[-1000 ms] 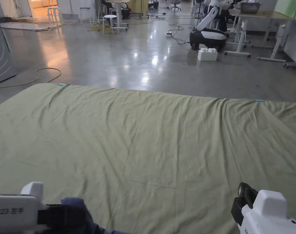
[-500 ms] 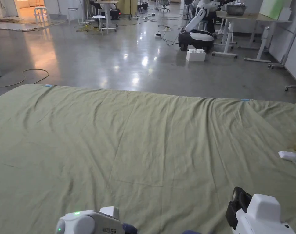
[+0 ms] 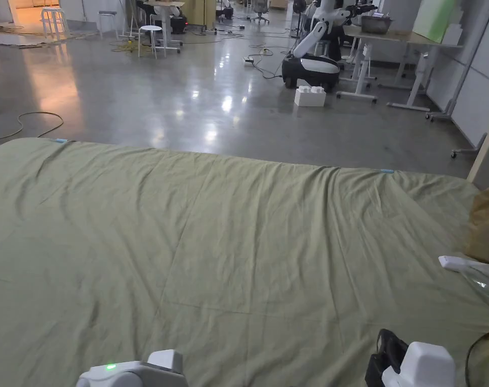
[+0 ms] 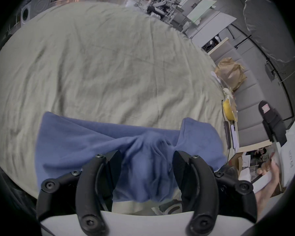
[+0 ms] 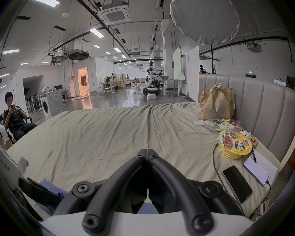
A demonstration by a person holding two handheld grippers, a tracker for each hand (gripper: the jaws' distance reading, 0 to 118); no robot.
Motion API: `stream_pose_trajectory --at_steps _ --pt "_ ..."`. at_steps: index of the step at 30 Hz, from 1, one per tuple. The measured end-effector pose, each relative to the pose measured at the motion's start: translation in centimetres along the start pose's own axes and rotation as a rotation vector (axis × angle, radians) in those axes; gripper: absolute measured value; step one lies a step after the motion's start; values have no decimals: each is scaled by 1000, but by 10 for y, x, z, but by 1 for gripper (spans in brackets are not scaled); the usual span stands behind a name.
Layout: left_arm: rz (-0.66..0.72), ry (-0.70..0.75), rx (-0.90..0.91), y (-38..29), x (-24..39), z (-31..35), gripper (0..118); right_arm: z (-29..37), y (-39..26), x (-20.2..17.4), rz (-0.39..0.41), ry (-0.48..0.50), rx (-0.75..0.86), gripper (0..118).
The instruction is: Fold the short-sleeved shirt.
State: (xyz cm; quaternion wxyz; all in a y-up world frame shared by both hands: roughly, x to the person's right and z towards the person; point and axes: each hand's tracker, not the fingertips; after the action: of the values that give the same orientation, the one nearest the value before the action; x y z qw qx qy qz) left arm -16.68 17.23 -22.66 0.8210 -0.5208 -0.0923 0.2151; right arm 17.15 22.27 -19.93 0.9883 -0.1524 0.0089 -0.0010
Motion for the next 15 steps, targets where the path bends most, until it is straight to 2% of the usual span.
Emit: stream_pose_trajectory --at_steps 6,7,9,10,12,14,15 --pt "1 7 89 7 -13 27 61 -3 0 5 -22 0 -5 0" --pt "-10 33 76 6 -13 25 56 -4 -1 4 -25 0 -7 0" --pt "-26 66 70 4 -14 18 26 -4 -1 3 -28 1 -5 0" --pt "-34 84 67 3 -15 10 21 -4 -1 2 -30 2 -5 0" --pt "-50 118 61 -1 -14 -2 21 -5 -1 -1 -32 7 -5 0" --pt "-57 10 -27 -10 -3 -17 17 -5 -1 -3 -32 13 -8 0" --pt "-17 -47 57 -10 3 -23 17 -5 -2 -5 -32 14 -9 0"
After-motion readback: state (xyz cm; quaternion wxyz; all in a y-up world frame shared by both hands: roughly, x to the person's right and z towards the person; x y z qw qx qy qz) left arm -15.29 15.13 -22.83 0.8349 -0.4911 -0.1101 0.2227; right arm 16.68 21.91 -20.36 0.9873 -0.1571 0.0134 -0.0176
